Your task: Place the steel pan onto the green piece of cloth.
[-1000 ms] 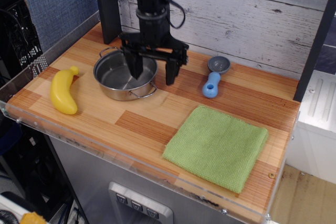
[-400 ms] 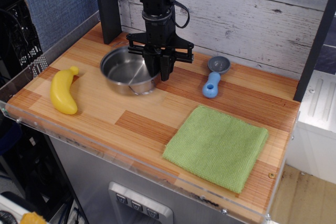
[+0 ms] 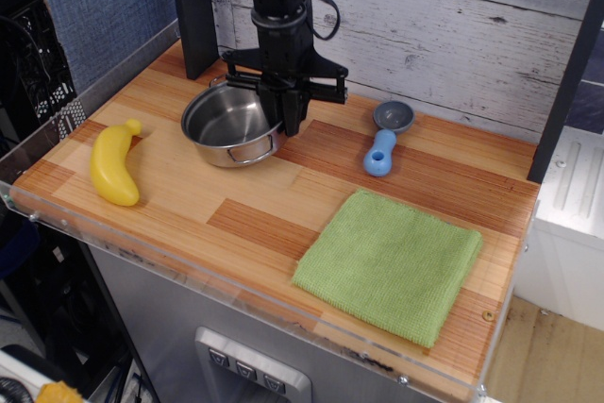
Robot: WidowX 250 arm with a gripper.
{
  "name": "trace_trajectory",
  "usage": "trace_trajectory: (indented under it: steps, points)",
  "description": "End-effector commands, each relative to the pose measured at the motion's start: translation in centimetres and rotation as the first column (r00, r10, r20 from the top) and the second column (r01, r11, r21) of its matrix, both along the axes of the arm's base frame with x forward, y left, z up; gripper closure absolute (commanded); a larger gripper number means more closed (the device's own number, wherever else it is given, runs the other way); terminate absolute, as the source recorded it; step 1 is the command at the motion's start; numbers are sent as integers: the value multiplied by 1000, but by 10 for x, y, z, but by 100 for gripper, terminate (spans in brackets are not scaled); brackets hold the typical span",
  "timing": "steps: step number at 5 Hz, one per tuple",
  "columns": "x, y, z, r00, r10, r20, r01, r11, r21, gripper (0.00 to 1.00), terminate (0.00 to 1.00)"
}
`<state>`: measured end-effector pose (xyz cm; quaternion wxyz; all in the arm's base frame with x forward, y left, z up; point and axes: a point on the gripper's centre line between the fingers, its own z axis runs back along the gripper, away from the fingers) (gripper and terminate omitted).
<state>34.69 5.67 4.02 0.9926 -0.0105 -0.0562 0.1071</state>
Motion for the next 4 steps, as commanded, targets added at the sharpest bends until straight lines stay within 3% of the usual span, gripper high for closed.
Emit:
trace_trajectory:
  steps: [1, 3, 4]
  points:
    - [-38, -42, 67, 997, 22, 80, -18, 999, -50, 100, 0]
    - [-49, -106, 77, 991, -120, 58, 125, 989, -84, 100, 0]
    - [-42, -124, 84, 980, -169, 102, 172, 985, -30, 100, 0]
